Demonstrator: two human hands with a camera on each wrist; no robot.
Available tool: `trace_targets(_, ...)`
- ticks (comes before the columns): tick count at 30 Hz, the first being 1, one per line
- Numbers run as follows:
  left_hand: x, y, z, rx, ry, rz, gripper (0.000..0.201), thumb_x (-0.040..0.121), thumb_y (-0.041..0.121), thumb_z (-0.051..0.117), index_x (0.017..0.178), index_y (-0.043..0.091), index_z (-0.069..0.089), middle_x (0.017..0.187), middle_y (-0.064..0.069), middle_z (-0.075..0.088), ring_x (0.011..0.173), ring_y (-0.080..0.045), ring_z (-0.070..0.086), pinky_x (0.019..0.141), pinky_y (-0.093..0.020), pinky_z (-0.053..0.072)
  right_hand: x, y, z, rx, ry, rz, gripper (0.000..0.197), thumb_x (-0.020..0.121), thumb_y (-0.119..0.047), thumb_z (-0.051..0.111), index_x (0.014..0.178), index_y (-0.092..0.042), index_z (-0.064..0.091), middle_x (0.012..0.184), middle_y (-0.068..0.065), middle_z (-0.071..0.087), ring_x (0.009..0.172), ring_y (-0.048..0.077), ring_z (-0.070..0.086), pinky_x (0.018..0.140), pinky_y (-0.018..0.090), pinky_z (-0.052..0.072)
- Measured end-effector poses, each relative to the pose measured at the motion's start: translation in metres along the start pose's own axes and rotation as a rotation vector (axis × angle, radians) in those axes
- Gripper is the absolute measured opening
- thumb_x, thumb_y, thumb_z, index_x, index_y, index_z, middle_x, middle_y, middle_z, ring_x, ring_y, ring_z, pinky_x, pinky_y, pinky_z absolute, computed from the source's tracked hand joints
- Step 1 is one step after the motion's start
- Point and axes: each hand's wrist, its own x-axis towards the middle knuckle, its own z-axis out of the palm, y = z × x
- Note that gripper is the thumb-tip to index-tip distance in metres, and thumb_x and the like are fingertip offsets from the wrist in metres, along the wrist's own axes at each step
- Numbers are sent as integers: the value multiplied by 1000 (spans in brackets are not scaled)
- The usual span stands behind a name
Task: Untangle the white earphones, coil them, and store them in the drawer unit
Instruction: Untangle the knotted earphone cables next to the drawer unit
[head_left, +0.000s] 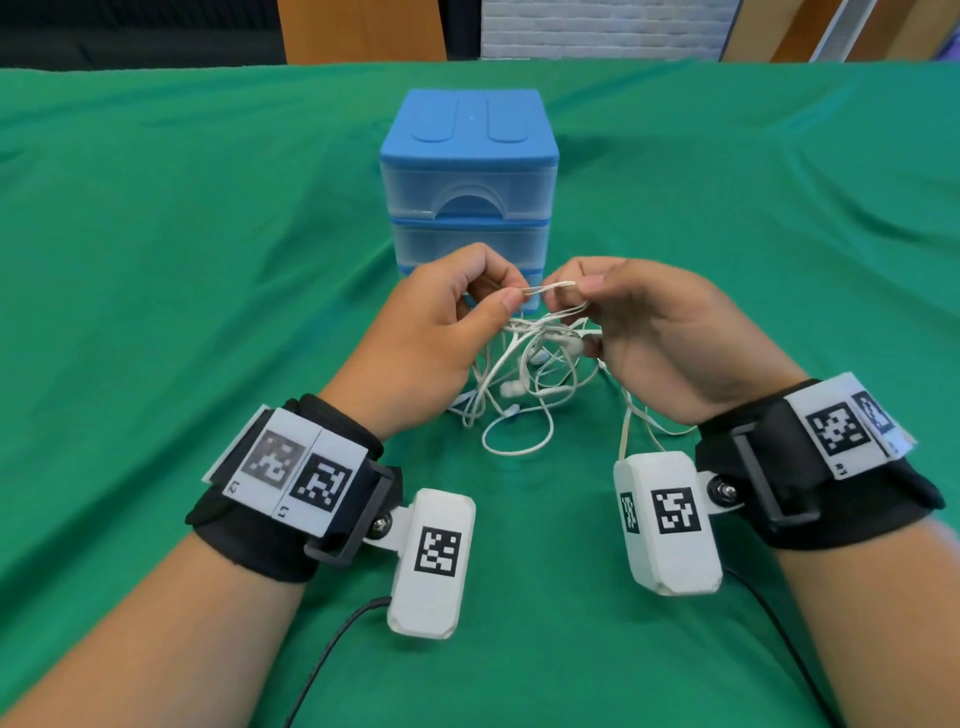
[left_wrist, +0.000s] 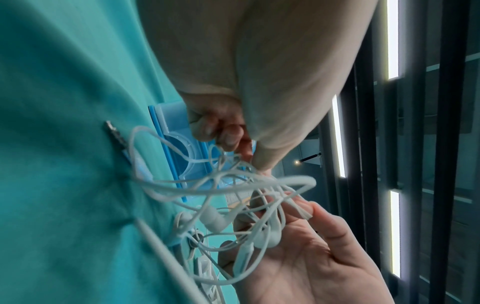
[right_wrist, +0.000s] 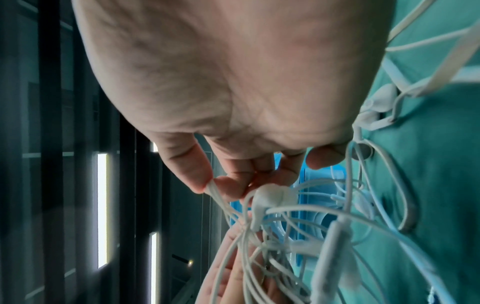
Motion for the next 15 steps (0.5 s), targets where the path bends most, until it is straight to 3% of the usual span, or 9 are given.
trace_targets(2,0,-2,0,22,-6,1,8,98,20,62,90,21,63,72,12,54,59,-19,38,56,-30,33,0,0,0,66,-32,0,12,84,-19,43,82,-9,50,83,4,48,81,17,41,75,44,31)
trace_targets(5,0,-3,-1,50,-5,-3,8,97,20,64,89,17,65,70,12,53,53,-8,34,53,-19,30,-1,-1,-1,135,-49,-19,15,86,-18,42,77,-10,51,84,5,48,79,17,45,68,36,38)
trace_targets(11,-2,0,-1,150,-21,-23,6,91,13,68,87,16,70,70,9,57,51,-8,35,52,-17,32,0,2,-3,103,-8,-63,10,88,-19,53,85,-12,60,92,6,53,80,15,42,66,34,26)
trace_targets(15,-2,-2,-2,191,33,-64,9,88,8,67,84,15,71,65,11,56,47,-6,40,51,-12,31,1,3,0,63,25,-102,10,93,-17,53,89,-11,59,91,5,60,79,12,44,65,30,28)
